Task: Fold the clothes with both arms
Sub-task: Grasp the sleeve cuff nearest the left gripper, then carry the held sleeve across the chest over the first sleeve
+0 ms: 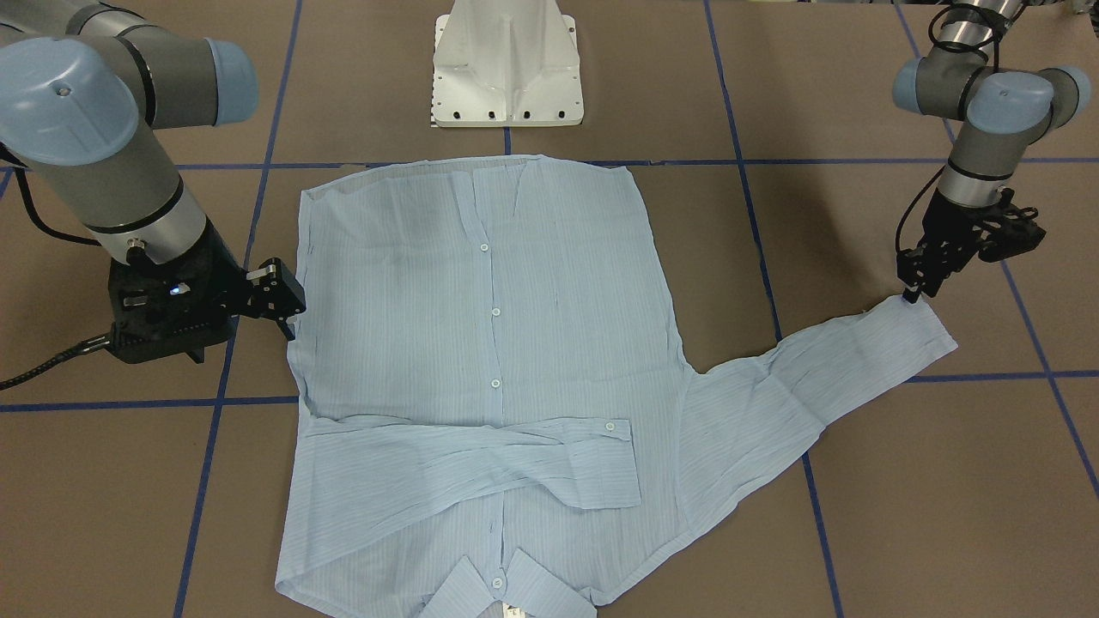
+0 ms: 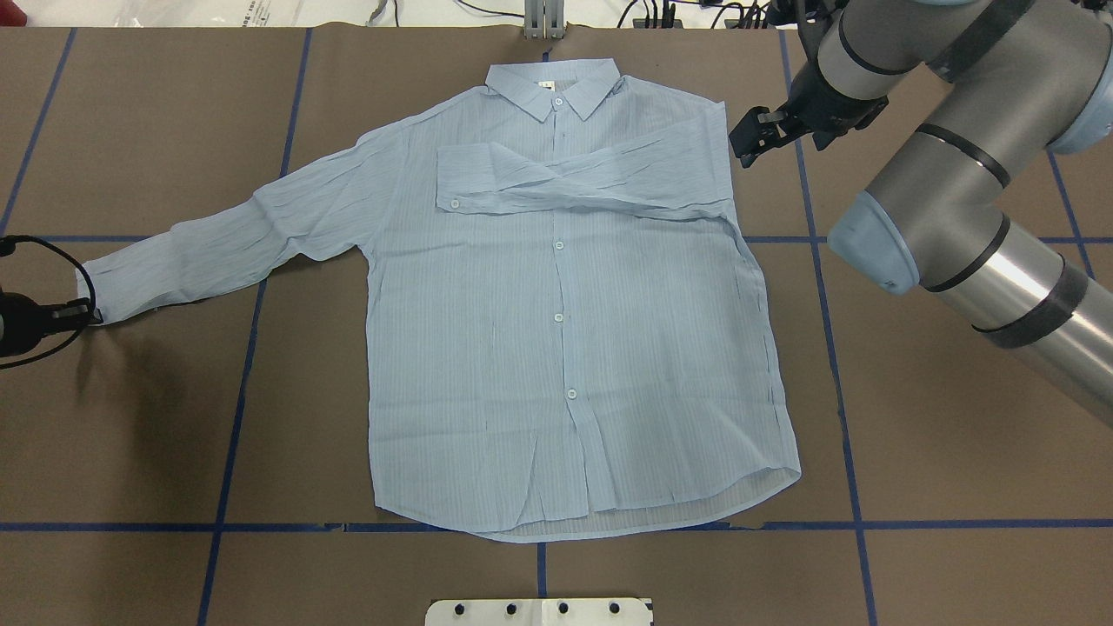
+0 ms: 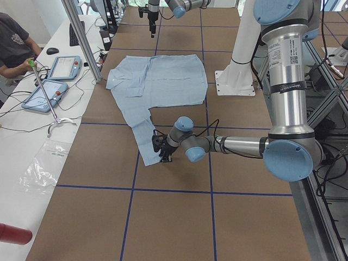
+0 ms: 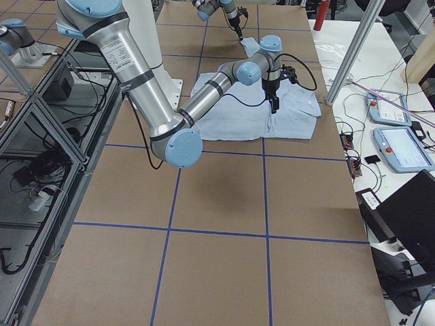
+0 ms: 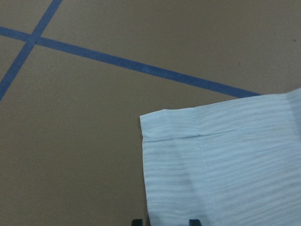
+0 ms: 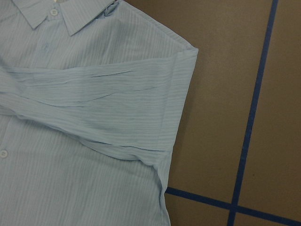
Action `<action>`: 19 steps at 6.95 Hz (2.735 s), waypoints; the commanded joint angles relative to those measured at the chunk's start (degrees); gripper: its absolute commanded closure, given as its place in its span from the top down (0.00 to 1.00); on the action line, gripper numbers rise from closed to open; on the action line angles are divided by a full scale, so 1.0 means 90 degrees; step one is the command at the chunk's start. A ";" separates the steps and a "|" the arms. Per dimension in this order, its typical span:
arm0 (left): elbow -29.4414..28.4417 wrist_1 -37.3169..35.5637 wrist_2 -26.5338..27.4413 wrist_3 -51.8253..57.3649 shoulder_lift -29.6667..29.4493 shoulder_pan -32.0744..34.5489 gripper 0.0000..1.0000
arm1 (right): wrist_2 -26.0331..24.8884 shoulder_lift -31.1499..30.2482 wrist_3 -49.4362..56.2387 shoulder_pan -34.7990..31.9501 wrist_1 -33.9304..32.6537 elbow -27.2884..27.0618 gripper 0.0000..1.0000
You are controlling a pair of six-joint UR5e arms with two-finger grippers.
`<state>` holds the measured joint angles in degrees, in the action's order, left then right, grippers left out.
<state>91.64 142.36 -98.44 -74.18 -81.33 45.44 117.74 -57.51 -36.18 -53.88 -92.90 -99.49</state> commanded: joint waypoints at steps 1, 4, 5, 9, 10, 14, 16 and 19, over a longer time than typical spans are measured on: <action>-0.0017 -0.0007 -0.0010 0.0000 -0.0026 0.0000 0.22 | 0.0004 0.0004 -0.0003 -0.0010 0.0000 0.0000 1.00; 0.0042 0.0002 -0.0039 -0.0019 -0.0026 0.0000 0.00 | 0.0004 -0.0006 -0.0003 -0.0019 0.0000 -0.0010 1.00; 0.0197 -0.0007 -0.0068 -0.0020 -0.0026 0.0019 0.00 | 0.0004 -0.0016 -0.0003 -0.0029 0.0000 -0.0029 1.00; 0.2145 -0.2193 -0.0029 -0.0020 -0.0636 0.0409 0.00 | 0.0014 -0.1029 0.0016 -0.0068 -0.0088 -0.0575 1.00; 0.2345 -0.3529 -0.0020 -0.0049 -0.1695 0.0507 0.00 | 0.0033 -0.1447 0.0074 -0.0078 -0.0088 -0.0798 1.00; 0.0393 -0.5232 -0.0029 -0.1897 -0.5437 -0.0036 0.00 | 0.0169 -0.2807 0.1157 -0.0556 -0.0010 -0.1152 1.00; -0.1501 -0.4729 -0.0020 -0.3051 -0.7147 -0.0438 0.00 | 0.0463 -0.2858 0.1227 -0.0654 0.0000 -0.1143 1.00; -0.2741 -0.3739 -0.0039 -0.4089 -0.8004 -0.0732 0.00 | 0.0473 -0.2838 0.1208 -0.0645 0.0000 -0.1074 1.00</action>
<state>68.99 106.59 -98.66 -107.69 -151.53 39.62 121.94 -83.08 -25.29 -59.68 -92.90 -109.33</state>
